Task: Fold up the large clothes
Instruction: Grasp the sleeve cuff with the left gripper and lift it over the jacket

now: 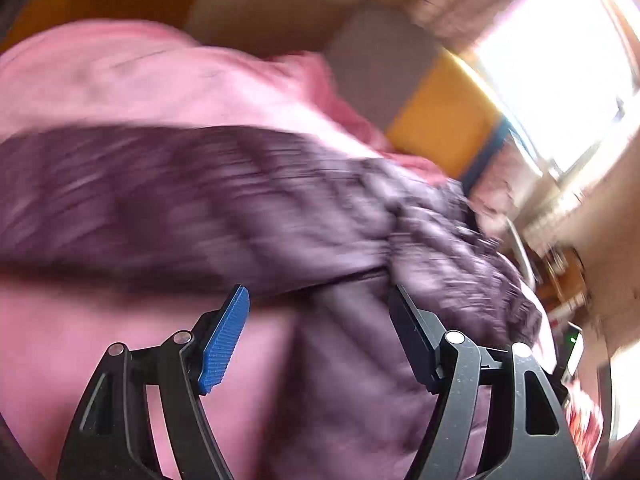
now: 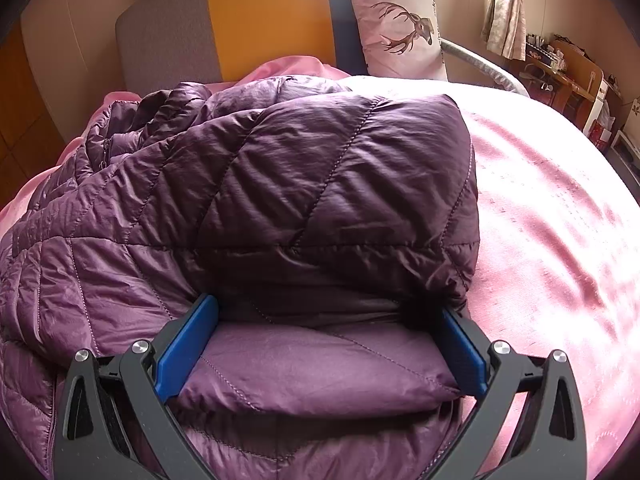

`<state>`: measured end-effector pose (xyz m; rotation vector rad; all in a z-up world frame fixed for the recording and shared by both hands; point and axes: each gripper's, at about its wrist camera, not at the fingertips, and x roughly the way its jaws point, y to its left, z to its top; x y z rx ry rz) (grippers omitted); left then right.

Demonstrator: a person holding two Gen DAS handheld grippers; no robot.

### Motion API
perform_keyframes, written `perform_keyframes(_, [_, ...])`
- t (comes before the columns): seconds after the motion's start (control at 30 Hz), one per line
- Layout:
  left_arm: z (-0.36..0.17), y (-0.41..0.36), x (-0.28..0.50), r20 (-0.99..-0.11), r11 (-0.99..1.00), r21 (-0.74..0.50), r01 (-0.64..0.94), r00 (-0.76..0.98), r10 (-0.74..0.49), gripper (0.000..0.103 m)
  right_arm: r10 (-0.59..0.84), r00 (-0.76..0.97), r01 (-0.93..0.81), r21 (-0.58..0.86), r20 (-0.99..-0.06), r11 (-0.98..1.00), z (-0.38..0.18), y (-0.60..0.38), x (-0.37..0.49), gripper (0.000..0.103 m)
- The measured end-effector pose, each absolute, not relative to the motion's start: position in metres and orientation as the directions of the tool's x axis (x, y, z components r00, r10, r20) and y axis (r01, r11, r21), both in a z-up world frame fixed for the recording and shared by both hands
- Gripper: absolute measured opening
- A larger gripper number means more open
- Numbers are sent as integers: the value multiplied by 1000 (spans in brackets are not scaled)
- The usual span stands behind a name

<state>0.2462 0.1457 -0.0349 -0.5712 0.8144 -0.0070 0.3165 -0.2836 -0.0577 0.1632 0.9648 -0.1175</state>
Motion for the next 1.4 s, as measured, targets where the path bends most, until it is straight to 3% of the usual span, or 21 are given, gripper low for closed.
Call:
perform_keyframes(0.1, [-48, 204, 211, -707, 782, -515, -350, 689, -157, 71, -22, 560, 172, 91, -828, 981, -57, -283, 318, 101])
perform_keyframes(0.23, [-53, 275, 170, -675, 633, -610, -476, 731, -101, 71, -37, 552, 159, 61, -833, 985, -46, -279, 319, 101])
perform_keyframes(0.4, [-58, 341, 143, -644, 447, -689, -571, 765, -15, 70, 33, 641, 108, 132, -767, 985, -10, -259, 294, 101])
perform_keyframes(0.5, [-63, 366, 139, -647, 385, -700, -601, 762, 13, 59, 122, 667, 8, 171, -735, 985, 6, -230, 274, 101])
perform_keyframes(0.67, [-69, 390, 142, -661, 325, -703, -633, 750, 30, 18, 213, 642, -129, 170, -736, 977, -1, -178, 246, 101])
perform_keyframes(0.73, [-57, 392, 147, -660, 364, -690, -625, 750, 38, 11, 226, 625, -150, 169, -747, 974, -12, -163, 238, 101])
perform_keyframes(0.93, [9, 339, 172, -563, 639, -626, -446, 826, 24, 10, 235, 598, -164, 170, -766, 972, -31, -149, 234, 101])
perform_keyframes(1.13, [58, 232, 205, -467, 832, -537, -144, 871, -151, 10, 269, 589, -132, 237, -762, 962, -38, -162, 237, 101])
perform_keyframes(1.23, [62, 170, 221, -463, 867, -499, -3, 846, -263, 10, 287, 591, -119, 271, -754, 955, -39, -170, 235, 101])
perform_keyframes(1.4, [37, 67, 239, -545, 894, -409, 182, 737, -400, 10, 324, 588, -112, 322, -741, 940, -41, -178, 236, 101])
